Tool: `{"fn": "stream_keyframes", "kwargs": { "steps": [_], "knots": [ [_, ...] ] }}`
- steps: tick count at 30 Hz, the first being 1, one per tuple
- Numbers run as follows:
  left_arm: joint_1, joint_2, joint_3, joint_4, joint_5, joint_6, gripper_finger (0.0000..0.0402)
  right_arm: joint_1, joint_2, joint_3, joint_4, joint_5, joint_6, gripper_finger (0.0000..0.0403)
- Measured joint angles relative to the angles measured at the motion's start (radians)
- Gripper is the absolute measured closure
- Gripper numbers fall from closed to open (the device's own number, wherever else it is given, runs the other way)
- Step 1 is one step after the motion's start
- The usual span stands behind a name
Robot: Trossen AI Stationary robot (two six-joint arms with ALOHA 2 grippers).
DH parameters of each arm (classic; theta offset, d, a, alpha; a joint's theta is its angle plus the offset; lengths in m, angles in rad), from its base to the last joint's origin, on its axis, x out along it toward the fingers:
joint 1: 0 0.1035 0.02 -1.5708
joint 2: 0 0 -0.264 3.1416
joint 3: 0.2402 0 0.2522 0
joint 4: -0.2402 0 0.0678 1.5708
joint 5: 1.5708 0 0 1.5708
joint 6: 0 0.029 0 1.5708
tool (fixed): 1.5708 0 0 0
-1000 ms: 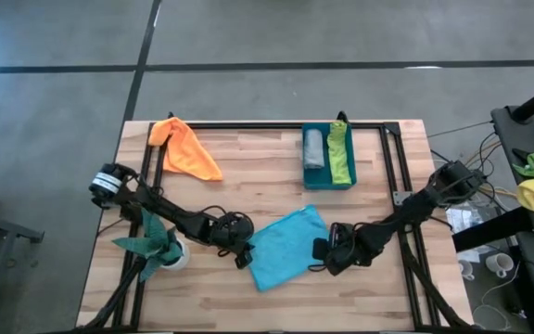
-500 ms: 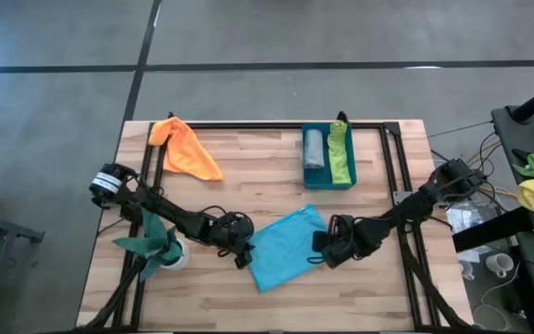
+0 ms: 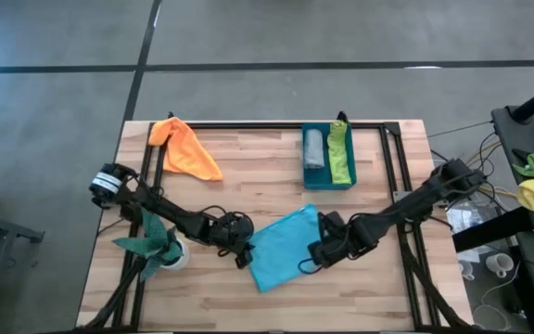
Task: Roll microfiber towels into tight, uniform cylinder then place into a basket
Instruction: Roll the blue towel
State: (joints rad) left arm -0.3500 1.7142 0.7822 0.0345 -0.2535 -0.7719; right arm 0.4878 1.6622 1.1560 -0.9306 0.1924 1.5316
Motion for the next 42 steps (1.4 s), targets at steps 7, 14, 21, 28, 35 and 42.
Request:
{"fn": "stream_keyframes", "kwargs": {
  "steps": [7, 14, 21, 28, 35, 42],
  "knots": [
    [0.015, 0.0, 0.0, 0.007, -0.008, 0.0, 0.0249, -0.019, 0.249, 0.184, 0.024, -0.118, -0.213, 0.0394],
    [0.016, 0.0, 0.001, 0.007, -0.012, -0.003, 0.0249, -0.019, 0.476, 0.45, 0.021, -0.139, -0.336, 0.0394],
    [0.016, 0.0, 0.001, 0.007, -0.012, -0.008, 0.0249, -0.025, 0.542, 0.564, -0.025, -0.158, -0.339, 0.0333],
    [0.016, 0.0, 0.001, 0.008, 0.005, -0.008, 0.0249, -0.028, 0.46, 0.605, -0.215, -0.112, -0.332, 0.0234],
    [0.017, 0.0, 0.001, 0.009, 0.006, -0.006, 0.0249, -0.093, 0.369, 0.558, -0.351, 0.015, -0.185, 0.0179],
    [0.023, 0.0, 0.001, 0.008, 0.005, 0.001, 0.0249, -0.233, 0.385, 0.515, -0.227, 0.046, -0.202, 0.0179]
  ]
}}
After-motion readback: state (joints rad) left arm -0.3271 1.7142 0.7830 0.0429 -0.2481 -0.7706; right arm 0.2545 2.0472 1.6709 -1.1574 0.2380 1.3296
